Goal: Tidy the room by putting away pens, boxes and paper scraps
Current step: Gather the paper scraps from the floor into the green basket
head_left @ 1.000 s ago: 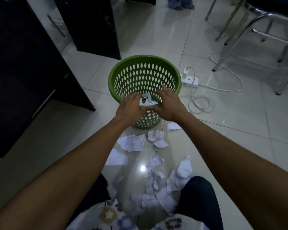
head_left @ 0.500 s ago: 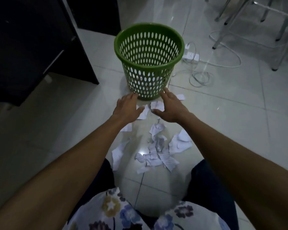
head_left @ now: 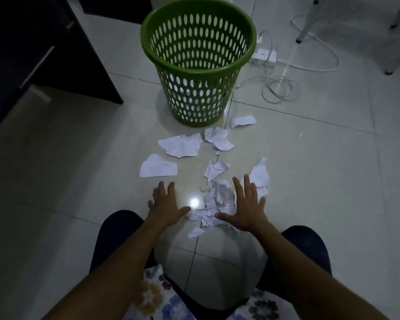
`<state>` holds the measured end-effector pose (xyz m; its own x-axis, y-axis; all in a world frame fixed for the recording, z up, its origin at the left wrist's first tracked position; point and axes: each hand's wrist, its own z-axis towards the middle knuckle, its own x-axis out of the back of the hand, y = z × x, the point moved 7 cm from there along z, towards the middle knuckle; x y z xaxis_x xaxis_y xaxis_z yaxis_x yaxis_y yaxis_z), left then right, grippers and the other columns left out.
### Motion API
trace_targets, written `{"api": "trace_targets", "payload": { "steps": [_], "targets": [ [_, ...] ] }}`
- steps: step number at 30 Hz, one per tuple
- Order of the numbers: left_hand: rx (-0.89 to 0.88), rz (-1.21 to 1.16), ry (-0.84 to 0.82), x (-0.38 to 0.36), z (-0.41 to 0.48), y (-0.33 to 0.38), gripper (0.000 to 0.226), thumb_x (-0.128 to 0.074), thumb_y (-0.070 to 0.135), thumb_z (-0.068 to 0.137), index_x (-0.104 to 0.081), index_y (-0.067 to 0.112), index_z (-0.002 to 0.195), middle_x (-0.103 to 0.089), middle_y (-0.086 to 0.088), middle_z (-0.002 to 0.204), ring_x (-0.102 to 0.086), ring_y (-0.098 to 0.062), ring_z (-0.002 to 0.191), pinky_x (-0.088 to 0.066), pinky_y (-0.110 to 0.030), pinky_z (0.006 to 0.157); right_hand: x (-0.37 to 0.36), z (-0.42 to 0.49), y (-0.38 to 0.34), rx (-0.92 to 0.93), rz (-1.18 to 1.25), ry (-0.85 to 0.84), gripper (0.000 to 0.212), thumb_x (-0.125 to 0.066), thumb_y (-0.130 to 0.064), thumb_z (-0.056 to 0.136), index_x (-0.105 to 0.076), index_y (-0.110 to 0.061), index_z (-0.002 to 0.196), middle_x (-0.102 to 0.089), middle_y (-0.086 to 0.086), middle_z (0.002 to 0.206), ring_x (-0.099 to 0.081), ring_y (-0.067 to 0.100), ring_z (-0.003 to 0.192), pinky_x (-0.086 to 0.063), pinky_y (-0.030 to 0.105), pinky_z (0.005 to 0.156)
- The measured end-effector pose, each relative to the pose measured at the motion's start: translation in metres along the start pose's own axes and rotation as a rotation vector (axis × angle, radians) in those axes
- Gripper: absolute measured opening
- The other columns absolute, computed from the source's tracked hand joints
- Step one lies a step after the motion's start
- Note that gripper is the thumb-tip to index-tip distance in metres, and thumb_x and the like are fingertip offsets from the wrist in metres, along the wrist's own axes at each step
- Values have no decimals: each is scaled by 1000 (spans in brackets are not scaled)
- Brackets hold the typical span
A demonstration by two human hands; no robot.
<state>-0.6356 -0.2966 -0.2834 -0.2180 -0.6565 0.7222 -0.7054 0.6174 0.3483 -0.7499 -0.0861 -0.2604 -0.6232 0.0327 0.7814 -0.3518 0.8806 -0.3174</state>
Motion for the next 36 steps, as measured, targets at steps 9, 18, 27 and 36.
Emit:
{"api": "trace_targets", "payload": {
  "steps": [9,18,27,36],
  "targets": [
    [223,-163,-30,-49,-4,-36,132,-75,62,64,17,23,149,34,-15,152,28,-42,139,-5,-59,114,-47,12,21,-78,-29,-103,143,-57,-91,44,30,-37,143,49,-6,144,31,28,141,4,73,104],
    [298,-215,-104,-86,1,-16,153,-70,82,40,34,34,141,59,-5,134,48,-35,128,1,-71,106,-57,49,47,-82,-101,-87,143,-43,-99,39,25,-33,145,38,4,151,32,23,141,2,69,107],
    [257,-183,-75,-90,11,-13,128,-41,90,54,35,30,138,60,-11,131,49,-40,125,13,-58,111,-55,93,11,182,-123,-71,141,-53,-91,46,18,-27,150,14,6,160,14,30,147,0,51,118],
    [194,-87,59,-69,31,5,97,-52,55,86,20,30,146,37,-17,150,29,-39,140,-10,-57,117,-39,125,-25,306,-31,-50,124,-57,-80,61,-1,-17,153,2,5,160,6,26,148,-11,45,120]
  ]
}}
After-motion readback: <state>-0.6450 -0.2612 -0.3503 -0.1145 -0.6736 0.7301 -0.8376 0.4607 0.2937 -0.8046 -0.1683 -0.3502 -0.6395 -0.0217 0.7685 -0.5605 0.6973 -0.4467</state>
